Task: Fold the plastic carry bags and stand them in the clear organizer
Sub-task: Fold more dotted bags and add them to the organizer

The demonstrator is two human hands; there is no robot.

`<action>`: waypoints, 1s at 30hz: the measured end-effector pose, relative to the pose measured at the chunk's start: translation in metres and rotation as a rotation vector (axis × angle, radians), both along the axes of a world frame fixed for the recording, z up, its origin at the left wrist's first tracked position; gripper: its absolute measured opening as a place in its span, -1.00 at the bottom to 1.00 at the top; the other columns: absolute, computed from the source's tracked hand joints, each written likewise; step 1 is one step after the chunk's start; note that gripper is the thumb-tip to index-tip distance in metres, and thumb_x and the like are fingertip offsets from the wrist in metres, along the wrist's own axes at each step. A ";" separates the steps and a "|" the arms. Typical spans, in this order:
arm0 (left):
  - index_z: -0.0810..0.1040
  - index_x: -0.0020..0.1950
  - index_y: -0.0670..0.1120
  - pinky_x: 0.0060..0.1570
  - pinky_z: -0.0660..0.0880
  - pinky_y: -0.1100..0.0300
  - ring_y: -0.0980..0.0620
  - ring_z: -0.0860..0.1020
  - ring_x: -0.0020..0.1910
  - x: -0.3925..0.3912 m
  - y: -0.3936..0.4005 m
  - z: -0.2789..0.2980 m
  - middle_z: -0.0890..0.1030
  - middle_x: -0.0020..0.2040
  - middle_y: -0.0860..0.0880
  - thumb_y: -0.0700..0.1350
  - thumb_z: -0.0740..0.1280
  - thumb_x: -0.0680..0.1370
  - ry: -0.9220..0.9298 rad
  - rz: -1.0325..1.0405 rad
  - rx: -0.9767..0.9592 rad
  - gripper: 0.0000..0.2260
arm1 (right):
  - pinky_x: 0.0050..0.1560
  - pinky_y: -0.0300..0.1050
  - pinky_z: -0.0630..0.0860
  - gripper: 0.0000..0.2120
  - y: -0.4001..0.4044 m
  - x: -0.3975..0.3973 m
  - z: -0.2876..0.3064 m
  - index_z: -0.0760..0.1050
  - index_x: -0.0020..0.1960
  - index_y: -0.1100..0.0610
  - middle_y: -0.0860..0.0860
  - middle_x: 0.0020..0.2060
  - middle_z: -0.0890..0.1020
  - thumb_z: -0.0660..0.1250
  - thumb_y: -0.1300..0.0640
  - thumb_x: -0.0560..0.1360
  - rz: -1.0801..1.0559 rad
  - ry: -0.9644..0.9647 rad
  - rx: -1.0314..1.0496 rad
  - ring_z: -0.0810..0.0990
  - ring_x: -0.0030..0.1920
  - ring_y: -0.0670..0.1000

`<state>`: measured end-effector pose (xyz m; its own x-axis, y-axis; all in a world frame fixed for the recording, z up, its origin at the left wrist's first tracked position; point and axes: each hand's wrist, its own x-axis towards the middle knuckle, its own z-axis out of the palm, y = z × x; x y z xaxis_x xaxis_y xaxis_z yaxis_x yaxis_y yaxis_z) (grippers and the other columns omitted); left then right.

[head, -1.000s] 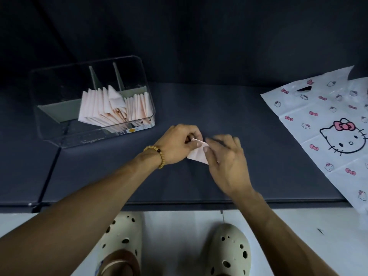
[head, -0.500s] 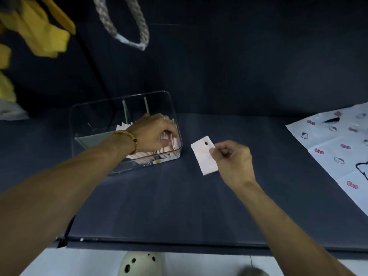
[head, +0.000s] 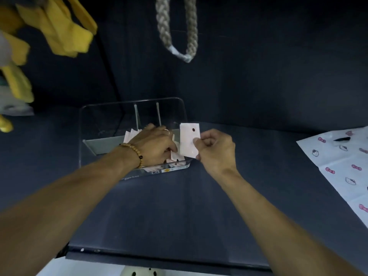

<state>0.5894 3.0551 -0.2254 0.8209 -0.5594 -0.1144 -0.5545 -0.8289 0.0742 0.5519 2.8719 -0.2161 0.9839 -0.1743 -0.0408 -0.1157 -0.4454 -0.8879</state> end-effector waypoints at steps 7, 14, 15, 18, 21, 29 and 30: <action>0.57 0.15 0.16 0.09 0.23 0.14 0.09 0.40 0.09 -0.004 0.003 -0.006 0.52 -0.04 0.12 -0.01 0.26 0.49 -0.056 0.041 -0.092 -0.74 | -0.19 -0.01 0.58 -0.87 0.029 0.019 -0.009 0.58 -0.06 0.16 0.16 -0.19 0.63 0.30 0.14 0.49 0.169 -0.004 -0.620 0.59 -0.14 0.19; 0.51 0.29 0.10 0.14 0.20 0.16 0.06 0.39 0.17 -0.011 0.016 -0.012 0.55 0.16 0.10 0.17 0.27 0.49 -0.108 0.075 -0.219 -0.61 | -0.10 0.00 0.60 -0.86 0.027 0.007 -0.017 0.60 -0.02 0.06 0.04 -0.18 0.69 0.29 0.11 0.49 0.222 -0.038 -0.511 0.63 -0.12 0.13; 0.50 0.29 0.12 0.16 0.22 0.13 0.07 0.39 0.18 -0.012 0.016 -0.013 0.54 0.16 0.11 0.20 0.23 0.51 -0.124 0.037 -0.182 -0.61 | -0.11 0.00 0.59 -0.85 0.027 0.005 -0.019 0.60 0.00 0.04 0.05 -0.15 0.68 0.28 0.08 0.51 0.259 -0.033 -0.580 0.63 -0.11 0.14; 0.49 0.26 0.16 0.18 0.22 0.10 0.09 0.38 0.18 -0.011 0.012 -0.013 0.53 0.15 0.14 0.16 0.19 0.53 -0.136 0.004 -0.096 -0.67 | -0.18 -0.02 0.55 -0.81 0.029 0.004 -0.023 0.58 0.01 0.04 0.11 -0.15 0.65 0.20 0.05 0.56 0.322 -0.010 -0.698 0.60 -0.11 0.20; 0.49 0.28 0.13 0.21 0.23 0.10 0.07 0.40 0.20 -0.010 0.008 -0.009 0.53 0.17 0.11 0.13 0.20 0.54 -0.103 0.037 -0.074 -0.67 | -0.16 0.00 0.58 -0.81 0.023 -0.002 -0.016 0.57 -0.03 0.09 0.05 -0.23 0.66 0.19 0.09 0.56 0.268 -0.031 -0.522 0.61 -0.21 0.13; 0.61 0.14 0.00 0.12 0.46 0.28 0.19 0.56 0.04 -0.068 -0.052 0.030 0.62 0.05 0.13 -0.03 0.32 0.55 0.140 0.425 -0.931 -0.80 | -0.30 -0.54 0.38 -0.83 -0.070 -0.050 0.035 0.59 -0.03 0.03 -0.17 -0.32 0.60 0.22 0.05 0.58 -0.111 -0.039 -0.224 0.55 -0.28 -0.25; 0.62 0.11 0.04 0.05 0.47 0.37 0.27 0.57 -0.01 -0.081 -0.071 0.034 0.63 0.01 0.18 -0.04 0.32 0.55 0.245 0.493 -1.086 -0.83 | -0.33 -0.53 0.36 -0.83 -0.089 -0.060 0.042 0.58 -0.03 0.03 -0.17 -0.33 0.60 0.22 0.04 0.58 -0.146 -0.036 -0.215 0.55 -0.27 -0.27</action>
